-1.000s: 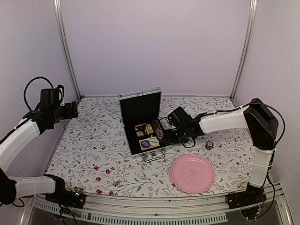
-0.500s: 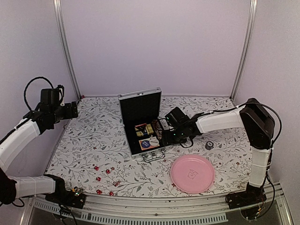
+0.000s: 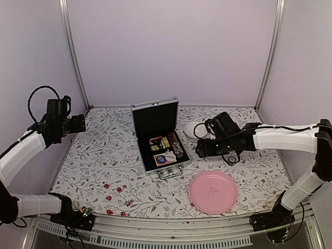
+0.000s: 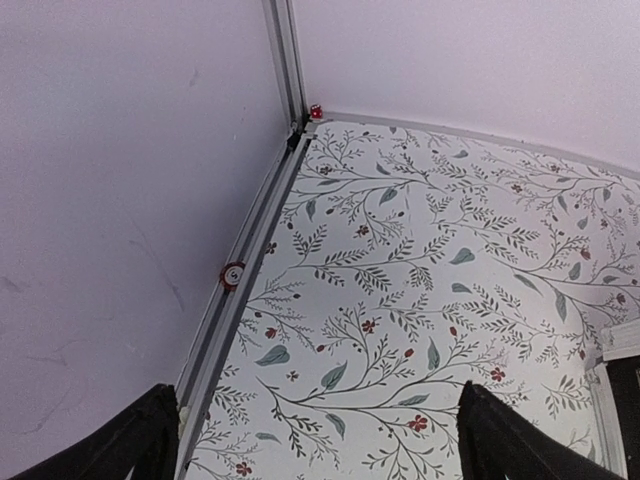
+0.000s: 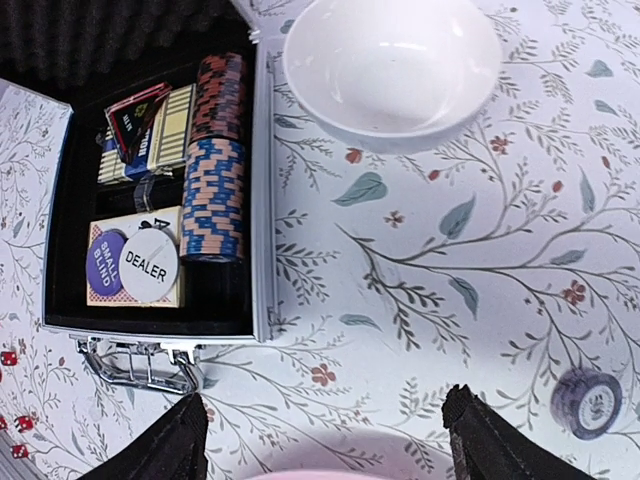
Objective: Pack up texas hold em set
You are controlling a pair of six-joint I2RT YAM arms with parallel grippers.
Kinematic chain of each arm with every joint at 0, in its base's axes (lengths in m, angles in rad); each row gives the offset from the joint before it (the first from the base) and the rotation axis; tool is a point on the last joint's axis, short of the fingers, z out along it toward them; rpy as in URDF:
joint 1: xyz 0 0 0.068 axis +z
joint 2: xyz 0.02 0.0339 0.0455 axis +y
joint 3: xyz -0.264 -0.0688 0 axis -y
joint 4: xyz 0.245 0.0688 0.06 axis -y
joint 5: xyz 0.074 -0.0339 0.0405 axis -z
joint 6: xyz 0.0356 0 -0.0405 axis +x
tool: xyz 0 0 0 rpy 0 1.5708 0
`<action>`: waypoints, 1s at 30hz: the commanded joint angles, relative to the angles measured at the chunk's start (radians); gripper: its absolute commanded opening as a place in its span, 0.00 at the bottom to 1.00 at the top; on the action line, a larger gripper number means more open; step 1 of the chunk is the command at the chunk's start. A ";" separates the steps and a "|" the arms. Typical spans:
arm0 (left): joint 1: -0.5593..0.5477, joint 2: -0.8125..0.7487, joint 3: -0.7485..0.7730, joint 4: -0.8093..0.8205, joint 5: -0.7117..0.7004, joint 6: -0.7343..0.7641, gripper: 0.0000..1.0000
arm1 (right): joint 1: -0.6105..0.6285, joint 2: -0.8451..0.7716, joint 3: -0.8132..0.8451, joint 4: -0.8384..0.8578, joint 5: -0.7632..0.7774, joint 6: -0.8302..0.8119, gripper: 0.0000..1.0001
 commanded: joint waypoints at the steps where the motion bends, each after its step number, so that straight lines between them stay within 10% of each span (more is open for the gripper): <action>1: 0.012 -0.011 -0.002 0.013 -0.020 0.014 0.97 | -0.056 -0.117 -0.089 -0.066 0.047 0.024 0.83; 30: 0.010 -0.048 -0.010 0.017 0.006 0.009 0.97 | -0.344 -0.117 -0.266 0.007 -0.027 0.071 0.73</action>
